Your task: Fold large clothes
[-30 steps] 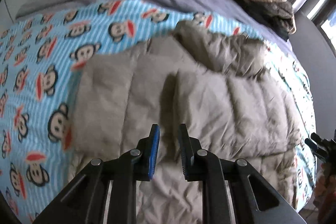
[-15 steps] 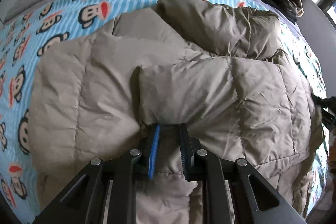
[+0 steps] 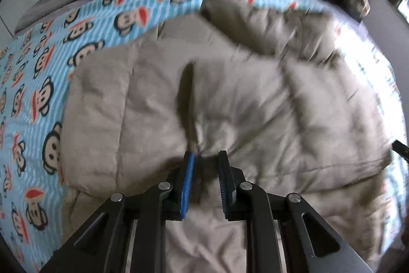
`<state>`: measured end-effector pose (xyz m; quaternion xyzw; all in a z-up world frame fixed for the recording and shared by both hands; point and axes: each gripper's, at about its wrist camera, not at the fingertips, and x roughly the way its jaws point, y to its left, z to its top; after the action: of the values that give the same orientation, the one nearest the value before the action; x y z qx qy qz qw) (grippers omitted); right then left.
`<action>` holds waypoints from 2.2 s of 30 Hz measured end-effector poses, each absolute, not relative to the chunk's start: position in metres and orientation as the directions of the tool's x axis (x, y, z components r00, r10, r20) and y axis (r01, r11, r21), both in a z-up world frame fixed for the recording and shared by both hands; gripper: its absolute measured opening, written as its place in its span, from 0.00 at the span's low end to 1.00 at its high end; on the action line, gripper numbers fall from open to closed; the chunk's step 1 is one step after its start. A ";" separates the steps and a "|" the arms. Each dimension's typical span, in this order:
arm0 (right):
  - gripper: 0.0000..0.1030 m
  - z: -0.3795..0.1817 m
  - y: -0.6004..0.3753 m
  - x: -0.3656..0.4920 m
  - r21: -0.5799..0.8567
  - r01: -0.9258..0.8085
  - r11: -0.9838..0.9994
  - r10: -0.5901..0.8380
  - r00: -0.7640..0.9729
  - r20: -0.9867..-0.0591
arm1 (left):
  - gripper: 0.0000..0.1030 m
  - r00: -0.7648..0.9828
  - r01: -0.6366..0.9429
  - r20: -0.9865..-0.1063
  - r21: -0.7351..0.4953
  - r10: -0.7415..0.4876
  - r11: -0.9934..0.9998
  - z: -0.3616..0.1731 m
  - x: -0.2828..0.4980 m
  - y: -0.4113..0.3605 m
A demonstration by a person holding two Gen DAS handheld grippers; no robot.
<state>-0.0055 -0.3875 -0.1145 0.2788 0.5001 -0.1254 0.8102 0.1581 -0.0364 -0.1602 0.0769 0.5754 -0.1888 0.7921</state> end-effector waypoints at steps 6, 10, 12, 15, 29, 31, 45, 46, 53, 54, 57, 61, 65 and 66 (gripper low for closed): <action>0.11 -0.167 -0.381 -0.006 0.279 0.516 0.809 0.080 0.375 -0.924 | 0.20 0.276 0.345 -0.940 -0.099 -0.202 0.933 -0.175 0.162 -0.035; 0.12 -0.154 -0.382 -0.011 0.287 0.534 0.795 0.074 0.385 -0.920 | 0.20 0.299 0.340 -0.941 -0.051 -0.160 0.939 -0.160 0.154 -0.033; 0.15 -0.148 -0.384 -0.017 0.296 0.541 0.787 0.078 0.388 -0.918 | 0.20 0.301 0.333 -0.942 -0.044 -0.150 0.942 -0.152 0.147 -0.029; 0.15 -0.138 -0.381 -0.033 0.309 0.557 0.771 0.086 0.390 -0.917 | 0.20 0.297 0.325 -0.944 -0.038 -0.140 0.945 -0.145 0.137 -0.024; 0.44 -0.131 -0.348 -0.070 0.336 0.552 0.763 0.149 0.356 -0.923 | 0.98 0.333 0.319 -0.936 -0.003 -0.115 0.948 -0.123 0.073 -0.009; 0.46 -0.129 -0.344 -0.072 0.339 0.546 0.766 0.153 0.357 -0.922 | 0.98 0.339 0.315 -0.935 0.012 -0.101 0.949 -0.121 0.065 -0.008; 0.98 -0.112 -0.279 -0.087 0.371 0.509 0.777 0.191 0.371 -0.909 | 0.98 0.273 0.352 -0.956 0.001 -0.102 0.936 -0.115 0.033 0.022; 1.00 -0.112 -0.273 -0.089 0.383 0.509 0.771 0.201 0.376 -0.905 | 0.98 0.270 0.355 -0.957 -0.001 -0.104 0.935 -0.113 0.031 0.026; 1.00 -0.113 -0.227 -0.097 0.428 0.545 0.721 0.279 0.337 -0.899 | 0.98 0.266 0.382 -0.962 0.040 -0.068 0.923 -0.103 0.024 0.058; 1.00 -0.114 -0.221 -0.098 0.425 0.555 0.715 0.285 0.324 -0.902 | 0.98 0.249 0.393 -0.965 0.028 -0.077 0.919 -0.103 0.023 0.062; 1.00 -0.112 -0.208 -0.102 0.428 0.580 0.693 0.299 0.309 -0.903 | 0.98 0.238 0.404 -0.967 0.017 -0.087 0.914 -0.099 0.018 0.073; 1.00 -0.108 -0.197 -0.111 0.431 0.621 0.654 0.301 0.309 -0.902 | 0.98 0.215 0.419 -0.969 -0.023 -0.123 0.908 -0.094 0.012 0.084; 1.00 -0.103 -0.187 -0.122 0.426 0.663 0.616 0.284 0.318 -0.905 | 0.98 0.198 0.427 -0.969 -0.049 -0.146 0.903 -0.094 0.005 0.097; 1.00 -0.100 -0.186 -0.125 0.427 0.670 0.607 0.279 0.323 -0.904 | 0.98 0.189 0.428 -0.971 -0.052 -0.146 0.902 -0.095 0.003 0.101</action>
<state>-0.1250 -0.1861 -0.1004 0.4203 0.5648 -0.1403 0.6962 0.0029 0.1012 -0.0954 0.1157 0.6085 -0.1880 0.7622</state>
